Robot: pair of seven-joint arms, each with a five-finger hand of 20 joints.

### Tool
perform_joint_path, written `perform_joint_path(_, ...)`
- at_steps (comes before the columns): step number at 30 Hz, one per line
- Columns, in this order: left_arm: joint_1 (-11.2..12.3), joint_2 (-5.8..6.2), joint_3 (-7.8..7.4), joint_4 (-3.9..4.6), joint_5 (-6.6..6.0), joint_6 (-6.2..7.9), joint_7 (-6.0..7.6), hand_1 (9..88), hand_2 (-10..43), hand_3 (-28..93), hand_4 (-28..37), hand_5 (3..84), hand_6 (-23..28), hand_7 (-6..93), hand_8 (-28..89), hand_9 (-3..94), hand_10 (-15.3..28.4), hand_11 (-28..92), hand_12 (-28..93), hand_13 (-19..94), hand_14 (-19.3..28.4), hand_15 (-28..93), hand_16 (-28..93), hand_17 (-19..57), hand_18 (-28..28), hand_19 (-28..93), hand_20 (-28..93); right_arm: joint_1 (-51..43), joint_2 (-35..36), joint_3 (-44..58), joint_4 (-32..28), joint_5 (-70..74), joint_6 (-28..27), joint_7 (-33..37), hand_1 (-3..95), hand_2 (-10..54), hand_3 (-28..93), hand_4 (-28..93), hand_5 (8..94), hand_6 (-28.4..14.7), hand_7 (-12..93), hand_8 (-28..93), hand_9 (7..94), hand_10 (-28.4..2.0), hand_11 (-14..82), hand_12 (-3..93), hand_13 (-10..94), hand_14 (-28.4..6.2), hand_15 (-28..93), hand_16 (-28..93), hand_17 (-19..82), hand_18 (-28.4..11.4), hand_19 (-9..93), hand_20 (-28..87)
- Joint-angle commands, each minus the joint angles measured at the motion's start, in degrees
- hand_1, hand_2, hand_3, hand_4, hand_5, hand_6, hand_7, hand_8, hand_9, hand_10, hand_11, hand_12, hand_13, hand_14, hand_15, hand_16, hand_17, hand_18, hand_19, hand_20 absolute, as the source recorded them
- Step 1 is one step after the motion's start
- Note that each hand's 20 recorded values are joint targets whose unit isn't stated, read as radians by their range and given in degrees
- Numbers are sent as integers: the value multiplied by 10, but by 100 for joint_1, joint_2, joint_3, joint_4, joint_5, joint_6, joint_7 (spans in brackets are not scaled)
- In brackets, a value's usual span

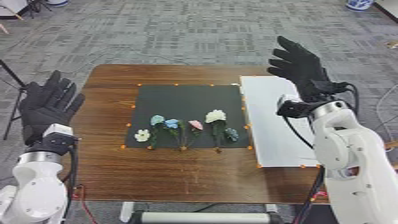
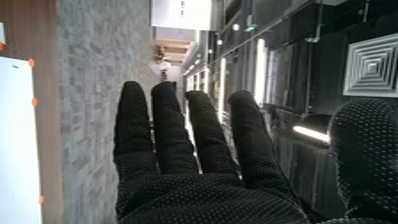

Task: Arrange flowers

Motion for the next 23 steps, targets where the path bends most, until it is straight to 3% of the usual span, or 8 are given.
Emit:
perform_joint_path(1, 47, -16, -34, -7, 45, -106, -31, 236, 160, 672, -283, 356, 63, 45, -80, 263, 124, 123, 54, 177, 113, 107, -34, -82, 135, 327, 69, -110, -19, 87, -124, 55, 38, -42, 131, 115, 718, -242, 346, -48, 48, -68, 341, -147, 25, 139, 275, -151, 108, 222, 125, -167, 342, 153)
perform_joint_path(23, 27, 36, 4, -53, -25, -58, 35, 240, 158, 672, -283, 353, 63, 45, -80, 245, 121, 121, 55, 180, 115, 112, -34, -83, 136, 329, 71, -110, -26, 67, -179, 39, 100, -38, 138, 108, 722, -240, 359, -48, 56, -70, 346, -140, 27, 139, 279, -155, 109, 231, 123, -170, 344, 157)
